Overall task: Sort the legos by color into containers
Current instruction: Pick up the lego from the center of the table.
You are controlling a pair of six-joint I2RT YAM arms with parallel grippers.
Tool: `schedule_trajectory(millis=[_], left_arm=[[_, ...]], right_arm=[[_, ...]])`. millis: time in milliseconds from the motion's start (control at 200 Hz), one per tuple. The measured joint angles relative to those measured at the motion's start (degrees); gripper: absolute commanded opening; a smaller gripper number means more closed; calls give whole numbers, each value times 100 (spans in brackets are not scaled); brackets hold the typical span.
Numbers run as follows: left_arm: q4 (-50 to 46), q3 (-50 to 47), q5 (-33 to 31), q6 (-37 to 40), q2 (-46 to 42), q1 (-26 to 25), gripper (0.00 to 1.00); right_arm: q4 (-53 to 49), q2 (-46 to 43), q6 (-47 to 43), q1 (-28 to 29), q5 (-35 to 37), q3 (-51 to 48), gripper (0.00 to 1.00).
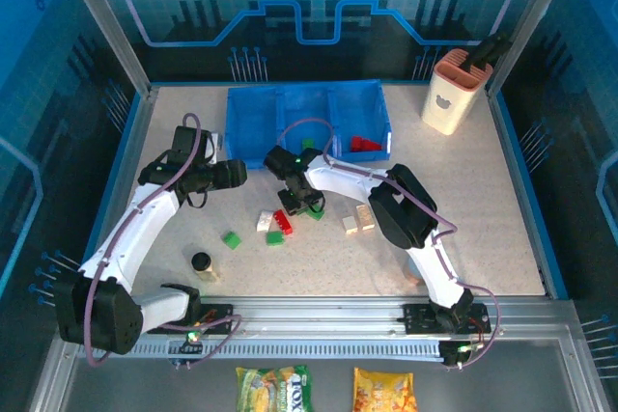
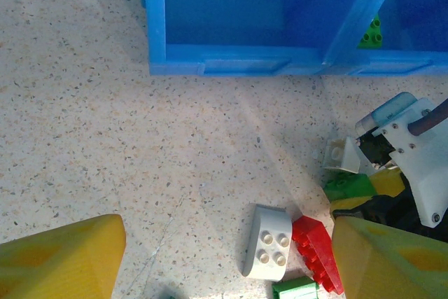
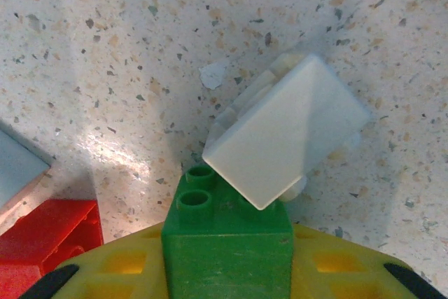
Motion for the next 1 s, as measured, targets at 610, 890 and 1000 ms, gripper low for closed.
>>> schedule_trajectory(millis=[610,890,1000], left_arm=[[2,0,2,-2,109,0,77],[2,0,4,-2,114,2,77],[2,0,4,-2,114,2,78]], right_arm=[[-111,-492,-4,-2,195,72,34],[-289,-566,-74,-149,299,474,34],[-315,-566,-120,-323,315,726,35]])
